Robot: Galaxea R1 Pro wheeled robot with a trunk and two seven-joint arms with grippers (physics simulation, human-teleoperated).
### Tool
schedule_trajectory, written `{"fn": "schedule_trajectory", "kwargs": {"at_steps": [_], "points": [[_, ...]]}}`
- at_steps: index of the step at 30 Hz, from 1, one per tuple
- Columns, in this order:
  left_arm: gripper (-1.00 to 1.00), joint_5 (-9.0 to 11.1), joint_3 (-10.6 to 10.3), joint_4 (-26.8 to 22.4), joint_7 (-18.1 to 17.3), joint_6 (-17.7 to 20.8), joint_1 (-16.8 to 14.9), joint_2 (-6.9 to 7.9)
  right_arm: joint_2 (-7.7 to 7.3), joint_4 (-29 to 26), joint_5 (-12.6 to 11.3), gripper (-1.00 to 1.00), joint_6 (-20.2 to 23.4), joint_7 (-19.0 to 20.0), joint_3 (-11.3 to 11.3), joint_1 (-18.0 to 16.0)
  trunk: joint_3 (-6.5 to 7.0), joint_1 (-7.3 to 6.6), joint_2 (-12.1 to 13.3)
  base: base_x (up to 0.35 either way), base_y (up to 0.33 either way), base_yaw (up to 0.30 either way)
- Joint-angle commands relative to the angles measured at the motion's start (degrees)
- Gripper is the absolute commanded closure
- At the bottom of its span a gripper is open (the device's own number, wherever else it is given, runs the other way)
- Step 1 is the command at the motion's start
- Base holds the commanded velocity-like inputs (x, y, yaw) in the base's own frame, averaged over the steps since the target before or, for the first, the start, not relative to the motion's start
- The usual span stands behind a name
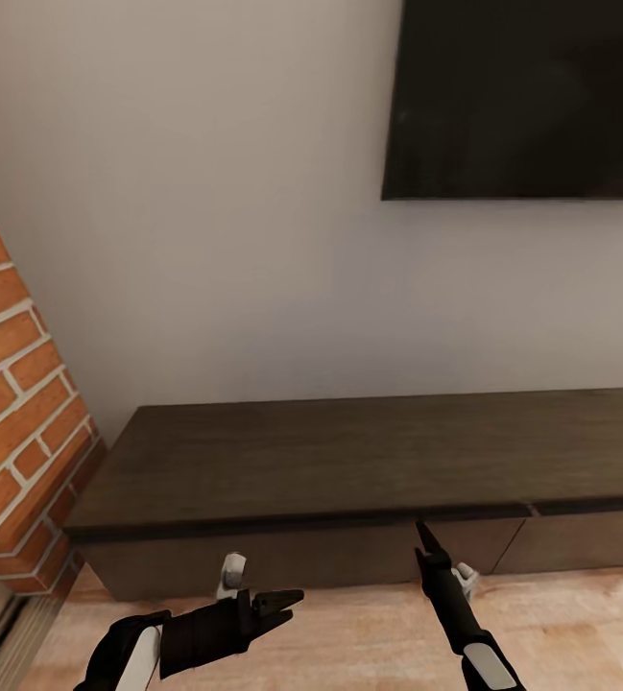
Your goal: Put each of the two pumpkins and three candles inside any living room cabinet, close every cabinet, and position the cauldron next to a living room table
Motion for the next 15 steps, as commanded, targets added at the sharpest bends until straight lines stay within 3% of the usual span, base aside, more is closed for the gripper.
{"fn": "schedule_trajectory", "kwargs": {"at_steps": [1,7,15], "points": [[-1.0,-0.2,0.1,0.0,-0.4,0.2,0.0,-0.06,0.02,0.0,-0.5,-1.0,0.6,0.2,-0.1,0.0,-0.05,0.01,0.0,0.136,0.001,0.0],[-1.0,-0.2,0.1,0.0,-0.3,0.2,0.0,-0.07,0.02,0.0,-0.5,-1.0,0.6,0.2,-0.1,0.0,-0.05,0.01,0.0,0.129,0.0,0.0],[-1.0,-0.2,0.1,0.0,-0.3,0.2,0.0,-0.07,0.05,0.0,-0.4,-1.0,0.6,0.2,-0.1,0.0,-0.05,0.01,0.0,0.03,0.0,0.0]]}}
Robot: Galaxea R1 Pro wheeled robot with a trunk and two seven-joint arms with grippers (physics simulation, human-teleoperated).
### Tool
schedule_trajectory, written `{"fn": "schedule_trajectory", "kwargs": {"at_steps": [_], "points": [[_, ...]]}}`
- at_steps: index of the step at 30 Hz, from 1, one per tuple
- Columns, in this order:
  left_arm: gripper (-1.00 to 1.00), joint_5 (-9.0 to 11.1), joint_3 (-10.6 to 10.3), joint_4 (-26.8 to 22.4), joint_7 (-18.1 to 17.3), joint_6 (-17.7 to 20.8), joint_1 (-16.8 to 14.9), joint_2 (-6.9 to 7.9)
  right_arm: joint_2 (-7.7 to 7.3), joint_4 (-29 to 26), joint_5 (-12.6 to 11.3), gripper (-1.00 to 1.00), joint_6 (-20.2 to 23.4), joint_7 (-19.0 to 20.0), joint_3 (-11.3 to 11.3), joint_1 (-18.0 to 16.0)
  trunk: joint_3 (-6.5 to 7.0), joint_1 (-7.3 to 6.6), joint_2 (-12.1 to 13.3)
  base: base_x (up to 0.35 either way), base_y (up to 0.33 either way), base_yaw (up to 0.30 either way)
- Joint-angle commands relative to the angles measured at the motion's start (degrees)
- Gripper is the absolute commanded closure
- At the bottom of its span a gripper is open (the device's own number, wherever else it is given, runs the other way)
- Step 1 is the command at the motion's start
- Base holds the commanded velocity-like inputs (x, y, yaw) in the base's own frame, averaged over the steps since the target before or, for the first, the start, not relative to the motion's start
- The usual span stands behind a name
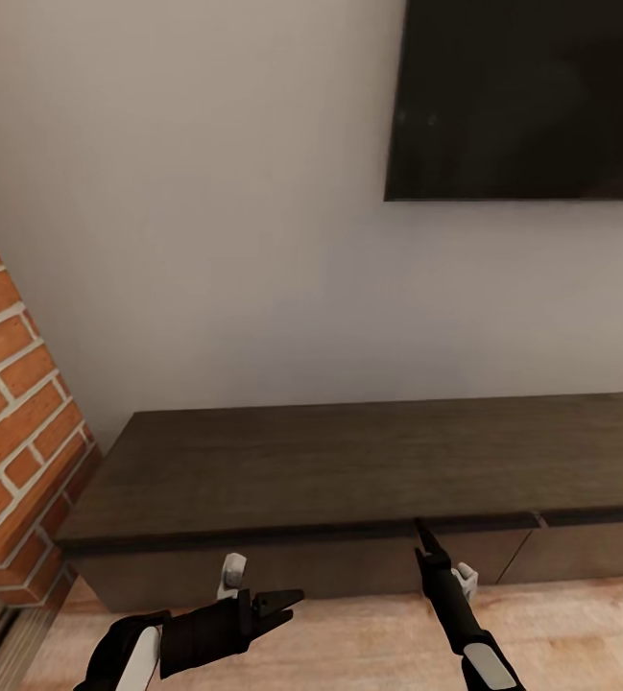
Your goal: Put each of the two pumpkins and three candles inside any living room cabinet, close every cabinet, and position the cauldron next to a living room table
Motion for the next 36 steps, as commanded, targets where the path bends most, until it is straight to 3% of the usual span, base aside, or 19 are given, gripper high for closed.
{"fn": "schedule_trajectory", "kwargs": {"at_steps": [1,7,8,36], "points": [[-1.0,-0.2,0.1,0.0,-0.3,0.2,0.0,-0.05,0.05,0.0,-0.5,-1.0,0.6,0.2,-0.1,0.0,-0.05,-0.01,0.0,0.084,0.0,0.0],[-1.0,-0.2,0.1,0.0,-0.3,0.2,0.0,-0.05,0.08,0.0,-0.5,-1.0,0.5,0.2,-0.1,0.0,-0.05,-0.01,0.0,0.031,0.0,0.0],[-1.0,-0.2,0.1,0.0,-0.3,0.2,0.0,-0.05,0.08,0.0,-0.5,1.0,0.5,0.2,-0.1,0.0,-0.05,-0.01,0.0,0.005,0.0,0.0],[-1.0,-0.2,0.1,0.0,-0.4,0.1,0.0,-0.05,0.08,0.0,-0.5,1.0,0.5,0.2,-0.1,0.0,-0.05,-0.01,0.0,-0.018,0.001,0.0]]}}
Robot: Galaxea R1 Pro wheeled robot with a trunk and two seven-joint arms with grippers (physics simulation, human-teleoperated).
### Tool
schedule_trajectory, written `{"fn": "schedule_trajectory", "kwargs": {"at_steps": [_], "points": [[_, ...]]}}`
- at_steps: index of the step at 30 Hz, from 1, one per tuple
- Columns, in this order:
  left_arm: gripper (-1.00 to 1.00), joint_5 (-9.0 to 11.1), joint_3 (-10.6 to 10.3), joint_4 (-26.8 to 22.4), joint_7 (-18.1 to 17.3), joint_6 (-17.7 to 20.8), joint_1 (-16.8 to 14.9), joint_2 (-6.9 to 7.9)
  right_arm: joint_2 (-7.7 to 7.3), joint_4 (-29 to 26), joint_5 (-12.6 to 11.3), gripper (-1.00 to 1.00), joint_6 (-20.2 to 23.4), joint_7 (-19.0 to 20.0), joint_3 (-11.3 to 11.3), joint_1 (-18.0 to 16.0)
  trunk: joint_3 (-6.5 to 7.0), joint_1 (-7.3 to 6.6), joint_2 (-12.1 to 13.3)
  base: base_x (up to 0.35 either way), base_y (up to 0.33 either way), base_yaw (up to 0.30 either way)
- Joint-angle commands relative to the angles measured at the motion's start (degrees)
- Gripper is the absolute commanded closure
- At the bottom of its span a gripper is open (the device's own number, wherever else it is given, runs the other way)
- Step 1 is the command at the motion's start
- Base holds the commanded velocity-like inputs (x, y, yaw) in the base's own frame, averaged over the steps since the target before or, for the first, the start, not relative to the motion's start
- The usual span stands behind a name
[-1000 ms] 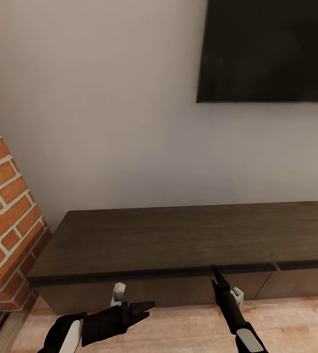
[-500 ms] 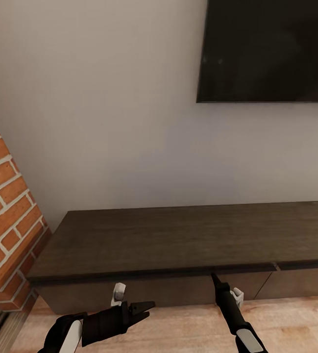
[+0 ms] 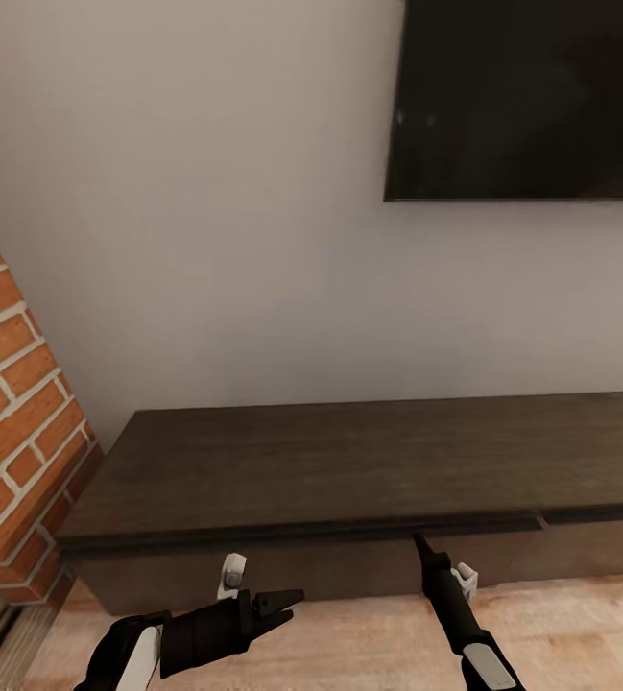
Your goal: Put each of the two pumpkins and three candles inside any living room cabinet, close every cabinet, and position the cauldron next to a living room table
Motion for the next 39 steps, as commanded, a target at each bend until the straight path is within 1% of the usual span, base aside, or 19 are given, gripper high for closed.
{"fn": "schedule_trajectory", "kwargs": {"at_steps": [1,13,16,20,39], "points": [[-1.0,-0.2,0.1,0.0,-0.3,0.2,0.0,-0.05,0.03,0.0,-0.7,1.0,0.8,0.5,0.0,0.0,-0.05,-0.03,0.0,-0.202,0.0,0.0],[-1.0,-0.2,0.1,0.0,-0.3,0.2,0.0,-0.11,0.03,0.0,-0.8,1.0,0.8,0.5,0.0,0.0,-0.05,-0.03,0.0,-0.193,0.0,0.0],[-1.0,-0.3,-1.3,0.0,-0.3,0.2,0.0,-0.06,0.03,0.0,-0.8,1.0,0.8,0.5,0.0,0.0,-0.05,-0.03,0.0,-0.253,0.0,0.0],[-1.0,-0.3,-2.0,0.0,-0.3,0.1,0.0,-0.05,0.03,0.0,-0.8,1.0,0.8,0.5,0.0,0.0,-0.05,-0.03,0.0,-0.233,0.0,0.0],[-1.0,-0.2,-2.1,0.0,-0.3,0.1,0.0,-0.05,0.03,0.0,-0.8,1.0,0.8,0.5,0.0,0.0,-0.05,-0.03,0.0,-0.192,0.0,0.0]]}}
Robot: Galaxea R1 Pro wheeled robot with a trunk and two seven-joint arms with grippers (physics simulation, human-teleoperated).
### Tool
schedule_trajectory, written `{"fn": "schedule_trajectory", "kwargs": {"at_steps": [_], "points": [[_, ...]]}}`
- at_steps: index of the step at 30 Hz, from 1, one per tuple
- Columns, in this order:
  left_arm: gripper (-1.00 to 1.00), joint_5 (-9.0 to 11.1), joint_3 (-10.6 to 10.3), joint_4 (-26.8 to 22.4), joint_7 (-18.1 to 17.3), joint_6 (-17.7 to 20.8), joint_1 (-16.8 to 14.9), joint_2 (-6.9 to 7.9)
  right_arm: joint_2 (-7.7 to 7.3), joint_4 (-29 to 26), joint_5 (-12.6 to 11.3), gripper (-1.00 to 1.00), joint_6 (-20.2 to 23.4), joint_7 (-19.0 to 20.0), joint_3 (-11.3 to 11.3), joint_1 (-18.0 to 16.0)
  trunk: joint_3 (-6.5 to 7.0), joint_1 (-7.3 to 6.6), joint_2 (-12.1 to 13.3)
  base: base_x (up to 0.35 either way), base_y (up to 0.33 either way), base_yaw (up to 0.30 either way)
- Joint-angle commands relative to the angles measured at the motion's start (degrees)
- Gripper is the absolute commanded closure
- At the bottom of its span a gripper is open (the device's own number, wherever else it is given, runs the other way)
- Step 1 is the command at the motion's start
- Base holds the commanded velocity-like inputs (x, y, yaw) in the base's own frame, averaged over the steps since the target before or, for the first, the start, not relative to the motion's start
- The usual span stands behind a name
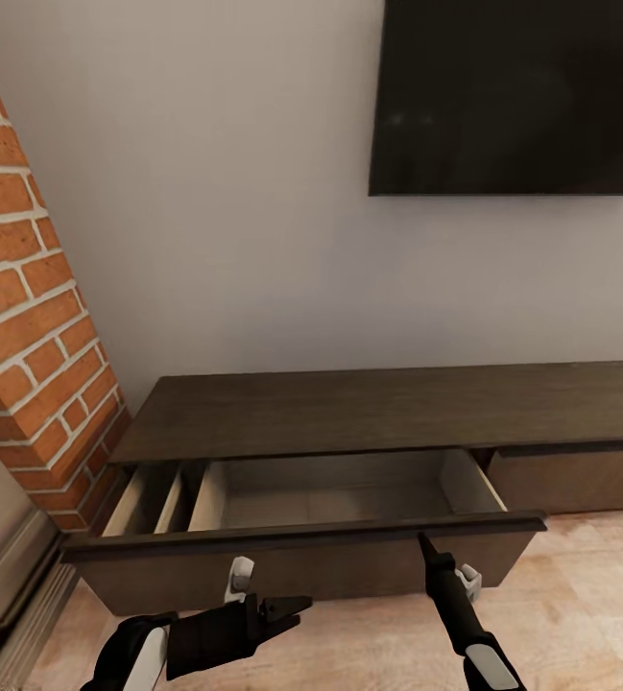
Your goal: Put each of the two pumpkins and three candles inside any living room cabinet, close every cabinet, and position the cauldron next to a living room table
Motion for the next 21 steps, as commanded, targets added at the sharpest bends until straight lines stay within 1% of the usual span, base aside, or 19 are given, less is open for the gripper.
{"fn": "schedule_trajectory", "kwargs": {"at_steps": [1,6,15,16,21], "points": [[-1.0,-0.1,0.0,0.0,-0.2,0.2,0.0,-0.02,0.08,0.0,0.0,1.0,0.9,0.5,1.3,0.0,-0.04,-0.04,0.0,-0.112,0.0,0.0],[-1.0,-0.1,0.0,0.0,-0.2,0.2,0.0,-0.02,0.08,0.0,0.0,1.0,0.9,0.5,1.3,0.0,-0.04,-0.04,0.0,-0.131,0.0,0.0],[-1.0,-0.1,0.0,0.0,-0.2,0.2,0.0,-0.02,0.08,0.0,0.0,1.0,0.8,0.5,1.3,0.0,-0.04,-0.04,0.0,-0.068,0.0,0.0],[-1.0,-0.1,0.0,0.0,-0.2,0.2,0.0,-0.02,0.08,0.0,0.0,-1.0,0.8,0.5,1.3,0.0,-0.04,-0.04,0.0,-0.014,0.0,0.0],[-1.0,-0.1,0.0,0.0,-0.1,0.2,0.0,-0.02,0.08,0.0,0.0,-1.0,0.9,0.4,1.3,0.0,-0.04,-0.04,0.0,-0.103,0.0,0.0]]}}
